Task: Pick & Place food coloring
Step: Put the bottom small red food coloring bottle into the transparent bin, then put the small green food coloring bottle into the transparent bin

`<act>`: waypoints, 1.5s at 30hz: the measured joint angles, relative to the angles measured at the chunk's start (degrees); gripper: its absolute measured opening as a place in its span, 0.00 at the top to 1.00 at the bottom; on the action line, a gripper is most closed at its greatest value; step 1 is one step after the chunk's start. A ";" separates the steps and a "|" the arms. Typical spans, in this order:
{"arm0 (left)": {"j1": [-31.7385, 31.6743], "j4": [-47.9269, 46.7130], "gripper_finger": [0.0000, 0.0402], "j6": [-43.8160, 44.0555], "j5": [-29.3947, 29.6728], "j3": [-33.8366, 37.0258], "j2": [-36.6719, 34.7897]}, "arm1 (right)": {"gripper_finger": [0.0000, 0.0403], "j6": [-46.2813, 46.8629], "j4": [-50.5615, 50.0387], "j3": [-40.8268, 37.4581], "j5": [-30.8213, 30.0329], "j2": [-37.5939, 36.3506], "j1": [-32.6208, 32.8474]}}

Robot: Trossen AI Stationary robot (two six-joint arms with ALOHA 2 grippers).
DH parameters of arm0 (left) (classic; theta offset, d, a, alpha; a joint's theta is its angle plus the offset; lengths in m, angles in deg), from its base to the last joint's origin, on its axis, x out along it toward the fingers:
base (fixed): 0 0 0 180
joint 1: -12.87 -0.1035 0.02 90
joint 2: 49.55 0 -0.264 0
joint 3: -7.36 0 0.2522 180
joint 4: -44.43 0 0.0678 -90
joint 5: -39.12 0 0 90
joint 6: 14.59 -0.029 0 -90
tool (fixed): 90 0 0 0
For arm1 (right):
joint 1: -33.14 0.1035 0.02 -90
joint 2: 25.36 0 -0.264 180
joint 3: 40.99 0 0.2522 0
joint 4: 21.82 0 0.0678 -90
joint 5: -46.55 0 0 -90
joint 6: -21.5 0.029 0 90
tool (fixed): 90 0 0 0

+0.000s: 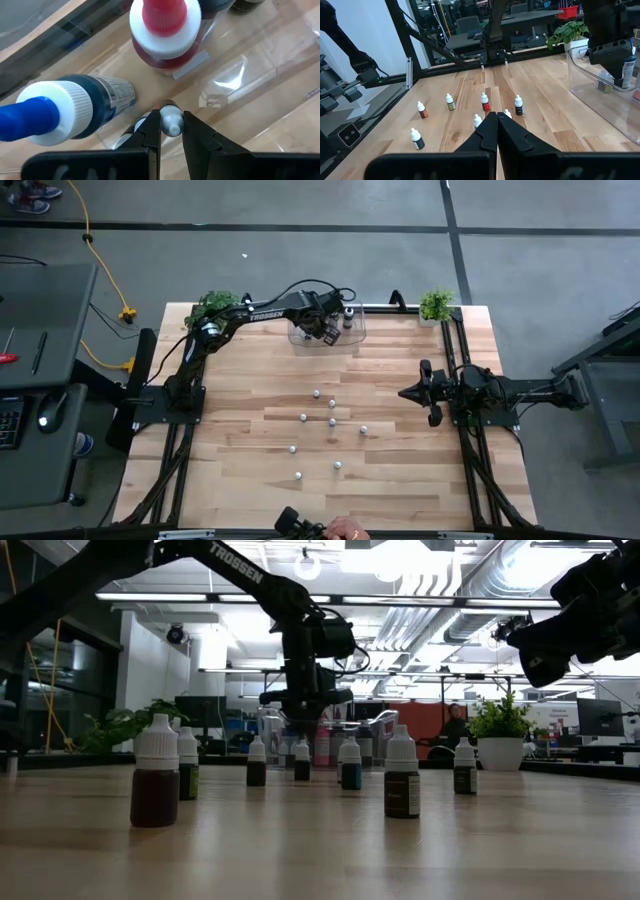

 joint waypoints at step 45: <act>-0.35 1.16 0.67 -0.59 0.18 0.00 0.00 | 1.00 0.01 0.01 0.00 0.00 0.00 -0.01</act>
